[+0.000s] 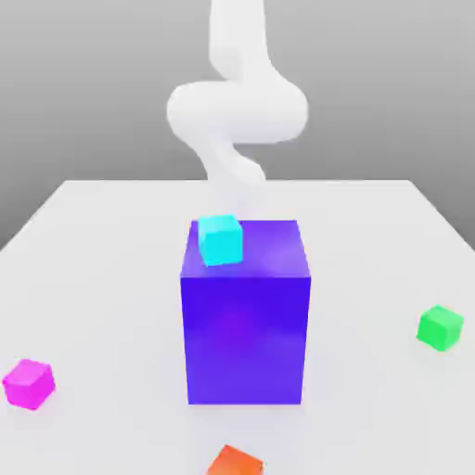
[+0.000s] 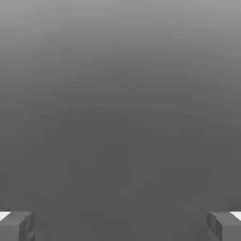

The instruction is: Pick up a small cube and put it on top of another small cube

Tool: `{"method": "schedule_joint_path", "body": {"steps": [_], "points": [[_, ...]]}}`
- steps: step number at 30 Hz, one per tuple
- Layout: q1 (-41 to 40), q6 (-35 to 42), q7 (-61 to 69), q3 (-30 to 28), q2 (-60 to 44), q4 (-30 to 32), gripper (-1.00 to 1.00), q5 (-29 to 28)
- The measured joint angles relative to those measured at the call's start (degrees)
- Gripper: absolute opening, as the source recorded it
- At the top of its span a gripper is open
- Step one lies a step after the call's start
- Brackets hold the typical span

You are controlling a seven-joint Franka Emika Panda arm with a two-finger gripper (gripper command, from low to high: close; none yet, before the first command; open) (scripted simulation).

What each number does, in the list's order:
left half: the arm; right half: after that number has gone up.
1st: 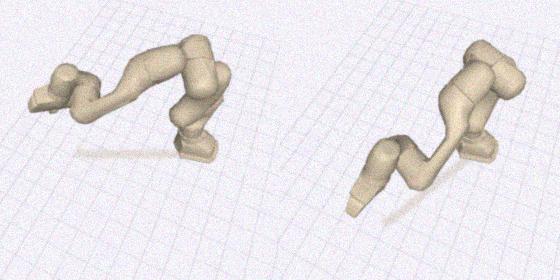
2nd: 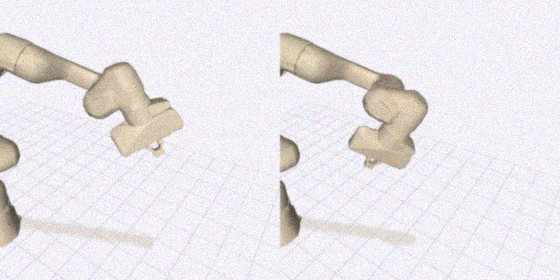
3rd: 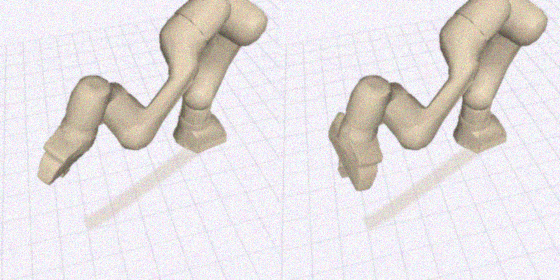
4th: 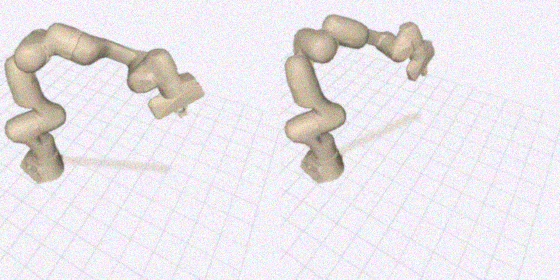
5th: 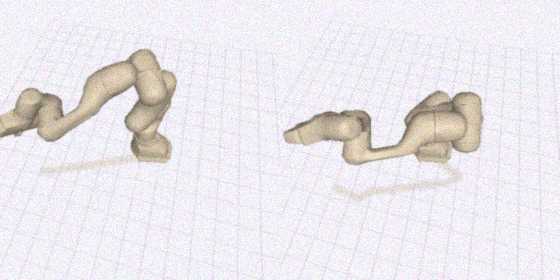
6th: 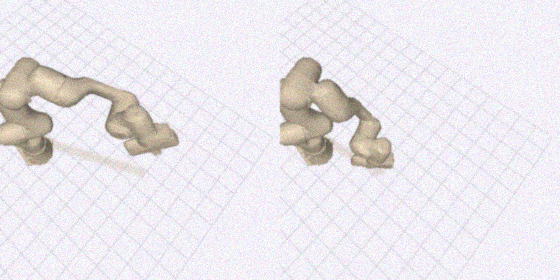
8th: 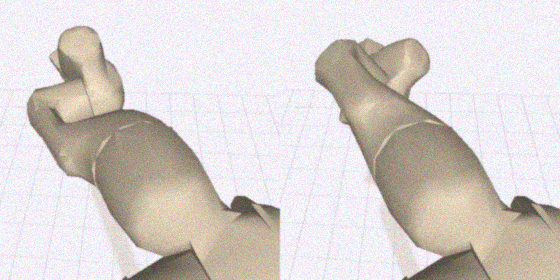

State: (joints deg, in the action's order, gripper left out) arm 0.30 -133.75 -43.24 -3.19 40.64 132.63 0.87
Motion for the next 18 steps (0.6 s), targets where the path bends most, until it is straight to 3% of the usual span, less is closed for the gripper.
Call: {"method": "schedule_joint_path", "body": {"steps": [18], "points": [[-3.2,-14.1,23.3,-20.2,-37.7,6.1,0.00,12.6]]}}
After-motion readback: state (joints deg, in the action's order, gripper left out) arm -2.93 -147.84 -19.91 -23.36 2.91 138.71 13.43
